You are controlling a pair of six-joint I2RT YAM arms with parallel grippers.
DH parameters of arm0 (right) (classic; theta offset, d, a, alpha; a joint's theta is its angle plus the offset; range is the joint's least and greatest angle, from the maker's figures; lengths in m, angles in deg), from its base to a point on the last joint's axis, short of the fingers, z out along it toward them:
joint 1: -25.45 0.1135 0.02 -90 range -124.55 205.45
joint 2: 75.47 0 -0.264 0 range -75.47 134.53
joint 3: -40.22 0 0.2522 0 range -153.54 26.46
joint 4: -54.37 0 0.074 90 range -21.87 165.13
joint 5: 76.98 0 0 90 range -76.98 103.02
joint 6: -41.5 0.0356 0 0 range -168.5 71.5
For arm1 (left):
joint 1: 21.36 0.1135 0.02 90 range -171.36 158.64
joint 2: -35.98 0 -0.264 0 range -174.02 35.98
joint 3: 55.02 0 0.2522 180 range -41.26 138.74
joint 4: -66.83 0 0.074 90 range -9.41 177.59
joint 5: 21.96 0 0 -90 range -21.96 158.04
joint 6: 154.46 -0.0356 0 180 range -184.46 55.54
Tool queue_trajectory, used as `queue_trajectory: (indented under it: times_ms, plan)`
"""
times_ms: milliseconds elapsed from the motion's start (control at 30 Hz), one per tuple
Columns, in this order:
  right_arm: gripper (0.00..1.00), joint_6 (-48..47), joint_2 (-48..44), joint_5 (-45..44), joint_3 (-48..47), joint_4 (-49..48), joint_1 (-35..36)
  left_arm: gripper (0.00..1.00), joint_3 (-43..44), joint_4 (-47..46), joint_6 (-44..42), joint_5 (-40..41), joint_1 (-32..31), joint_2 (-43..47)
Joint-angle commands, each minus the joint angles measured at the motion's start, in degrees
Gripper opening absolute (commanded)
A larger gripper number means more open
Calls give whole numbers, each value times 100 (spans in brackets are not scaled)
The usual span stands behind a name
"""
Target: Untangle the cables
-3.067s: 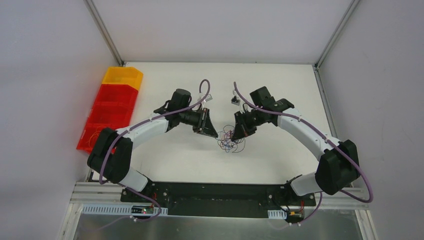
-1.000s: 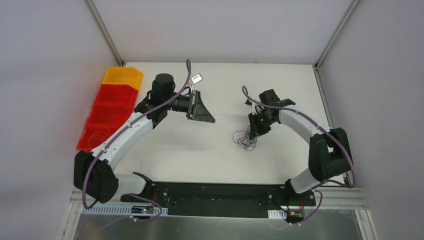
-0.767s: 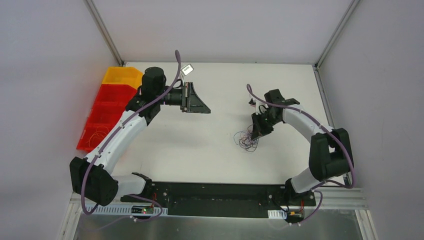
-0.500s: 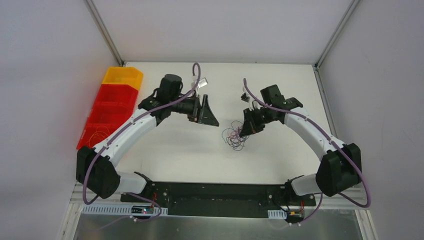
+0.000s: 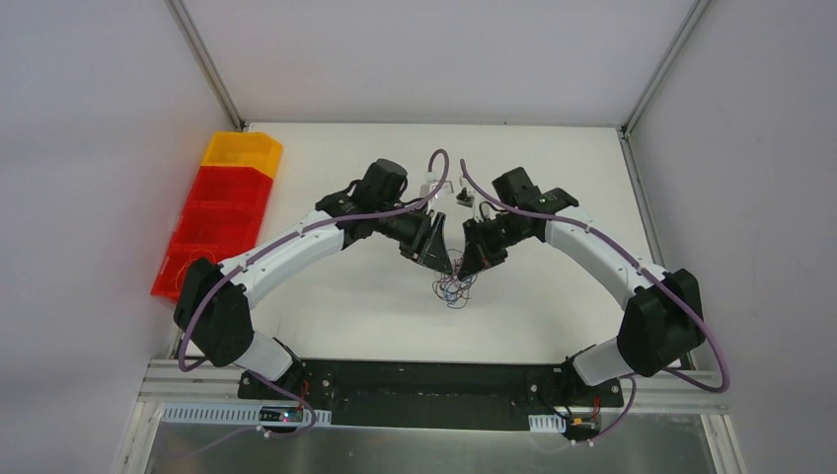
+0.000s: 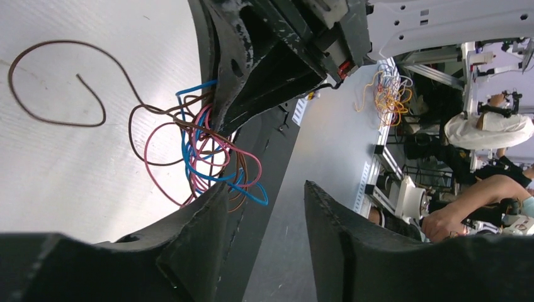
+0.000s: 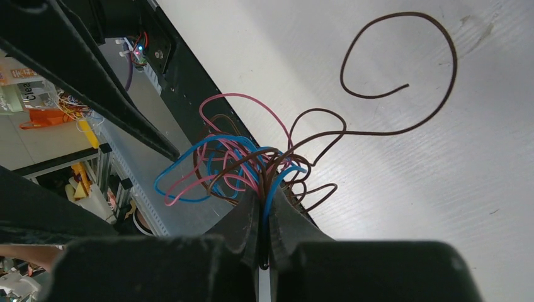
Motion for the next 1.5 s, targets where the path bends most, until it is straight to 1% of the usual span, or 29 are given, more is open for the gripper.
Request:
queue_trajectory:
  times_ms: [0,133,233,400,500,667,967,1033,1333,1400,1467]
  plan:
    - [0,173,19,223,-302,33,38,44,-8,-100,-124,-132,-83,-53]
    - [0,221,14,253,-275,-8,40,44,-79,-263,26,-138,-90,-74]
    - [0,176,-29,154,-234,30,44,46,-47,-273,-8,-155,-26,3]
    - [0,131,-197,22,-51,76,47,50,-280,-273,15,17,427,562]
    - [0,169,-223,53,-35,50,48,51,-324,-279,-140,54,443,835]
    - [0,241,-95,141,-165,31,49,48,-218,-325,-14,-22,151,547]
    - [0,239,-157,170,-155,2,68,46,-233,-1026,628,-26,-147,-21]
    - [0,240,-177,162,-112,-18,68,44,-235,-1124,690,-68,-208,-54]
    - [0,295,-178,164,-95,-95,69,21,-424,-1785,1282,-389,-352,-133]
    - [0,300,-196,158,-94,-90,68,18,-450,-1793,1363,-393,-353,-160]
    - [0,300,-212,161,-87,-87,72,18,-482,-1929,1380,-370,-352,-175]
